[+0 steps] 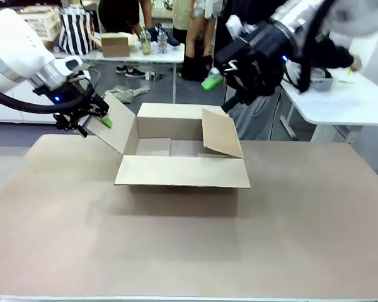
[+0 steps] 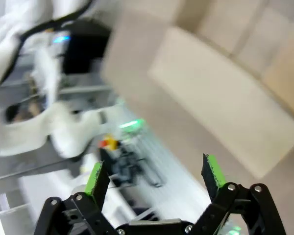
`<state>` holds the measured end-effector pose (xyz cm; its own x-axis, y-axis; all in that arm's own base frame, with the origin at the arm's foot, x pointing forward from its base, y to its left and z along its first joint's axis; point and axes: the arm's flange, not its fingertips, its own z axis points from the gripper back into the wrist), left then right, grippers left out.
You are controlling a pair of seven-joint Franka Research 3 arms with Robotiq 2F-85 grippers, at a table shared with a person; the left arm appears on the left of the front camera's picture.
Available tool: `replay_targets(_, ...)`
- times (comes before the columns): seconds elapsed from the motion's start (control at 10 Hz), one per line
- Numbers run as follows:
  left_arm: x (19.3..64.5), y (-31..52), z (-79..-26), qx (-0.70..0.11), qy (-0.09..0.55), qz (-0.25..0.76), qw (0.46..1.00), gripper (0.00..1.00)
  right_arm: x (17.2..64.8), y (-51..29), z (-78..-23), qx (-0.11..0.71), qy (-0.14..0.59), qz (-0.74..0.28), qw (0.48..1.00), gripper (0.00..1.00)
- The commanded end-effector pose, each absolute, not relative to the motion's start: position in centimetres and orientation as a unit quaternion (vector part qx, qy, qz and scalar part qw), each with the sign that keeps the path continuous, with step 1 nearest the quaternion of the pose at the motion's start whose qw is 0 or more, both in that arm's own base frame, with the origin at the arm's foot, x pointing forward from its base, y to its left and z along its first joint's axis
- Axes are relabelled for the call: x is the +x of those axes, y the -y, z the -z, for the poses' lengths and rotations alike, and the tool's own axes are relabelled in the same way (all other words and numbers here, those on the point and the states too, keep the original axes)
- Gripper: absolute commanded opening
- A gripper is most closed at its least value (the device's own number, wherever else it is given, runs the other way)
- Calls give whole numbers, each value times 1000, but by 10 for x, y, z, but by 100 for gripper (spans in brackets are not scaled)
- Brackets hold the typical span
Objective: Pack the gift set into the box.
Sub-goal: Place both hands on the side flaps of the Package Box and spread them outward.
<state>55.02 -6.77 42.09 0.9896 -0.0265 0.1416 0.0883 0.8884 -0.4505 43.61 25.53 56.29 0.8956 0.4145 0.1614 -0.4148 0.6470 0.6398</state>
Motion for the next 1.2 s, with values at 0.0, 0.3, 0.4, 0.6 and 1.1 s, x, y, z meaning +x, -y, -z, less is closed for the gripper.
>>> replay_targets(0.0, 550, 69, -423, -229, 66, 24, 971, 100, 457, -278, -550, 189, 25, -183, 964, 100)
replay_targets(0.3, 550, 69, -423, -229, 66, 24, 971, 100, 454, -258, -540, 164, 109, -144, 970, 100)
replay_targets(0.4, 550, 69, -423, -229, 66, 24, 971, 100, 461, -279, -545, 170, 80, -204, 961, 100)
replay_targets(0.6, 550, 69, -423, -229, 66, 24, 971, 100, 461, -279, -545, 170, 80, -204, 961, 100)
replay_targets(1.1, 550, 69, -423, -229, 66, 24, 971, 100, 530, -362, -495, -40, 91, 47, 994, 100)
